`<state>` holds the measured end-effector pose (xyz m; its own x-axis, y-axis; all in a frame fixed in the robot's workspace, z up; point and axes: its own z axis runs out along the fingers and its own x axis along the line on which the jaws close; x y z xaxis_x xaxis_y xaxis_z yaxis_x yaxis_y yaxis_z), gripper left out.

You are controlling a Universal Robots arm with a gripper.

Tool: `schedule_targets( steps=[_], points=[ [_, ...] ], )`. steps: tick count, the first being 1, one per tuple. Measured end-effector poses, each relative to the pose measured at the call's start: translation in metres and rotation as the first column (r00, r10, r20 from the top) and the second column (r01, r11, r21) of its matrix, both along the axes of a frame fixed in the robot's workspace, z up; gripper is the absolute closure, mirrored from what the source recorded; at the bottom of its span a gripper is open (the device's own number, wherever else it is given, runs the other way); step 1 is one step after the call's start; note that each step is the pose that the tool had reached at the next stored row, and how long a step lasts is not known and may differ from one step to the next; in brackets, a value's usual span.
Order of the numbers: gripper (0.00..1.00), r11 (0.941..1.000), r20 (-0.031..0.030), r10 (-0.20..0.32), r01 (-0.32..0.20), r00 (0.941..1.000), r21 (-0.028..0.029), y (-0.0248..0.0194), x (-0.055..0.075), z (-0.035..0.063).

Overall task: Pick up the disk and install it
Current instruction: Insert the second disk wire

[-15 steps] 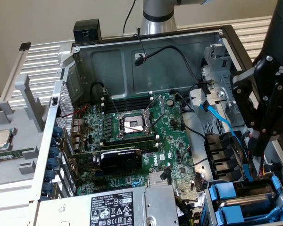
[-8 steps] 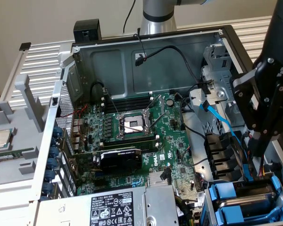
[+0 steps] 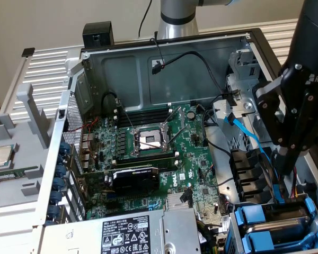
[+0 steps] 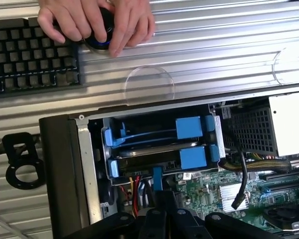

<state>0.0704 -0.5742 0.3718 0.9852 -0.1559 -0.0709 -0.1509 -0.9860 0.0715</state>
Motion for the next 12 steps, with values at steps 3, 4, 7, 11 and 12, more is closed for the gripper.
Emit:
schedule_targets(
  steps=[3,4,7,11,12],
  points=[
    [0.89,1.0,0.0,0.0,0.0,1.0,0.0002,0.0052,-0.001,0.0],
    [0.89,1.0,0.0,0.0,0.0,1.0,0.0002,0.0072,-0.001,0.0],
    [0.89,1.0,-0.0001,0.002,-0.002,1.0,0.0001,0.0132,-0.002,0.0001],
    [0.89,1.0,0.0,0.003,-0.003,1.0,0.0002,0.0139,-0.002,0.0001],
    [0.89,1.0,0.0,0.003,-0.003,1.0,0.0002,0.0139,-0.002,0.0001]
  ],
)
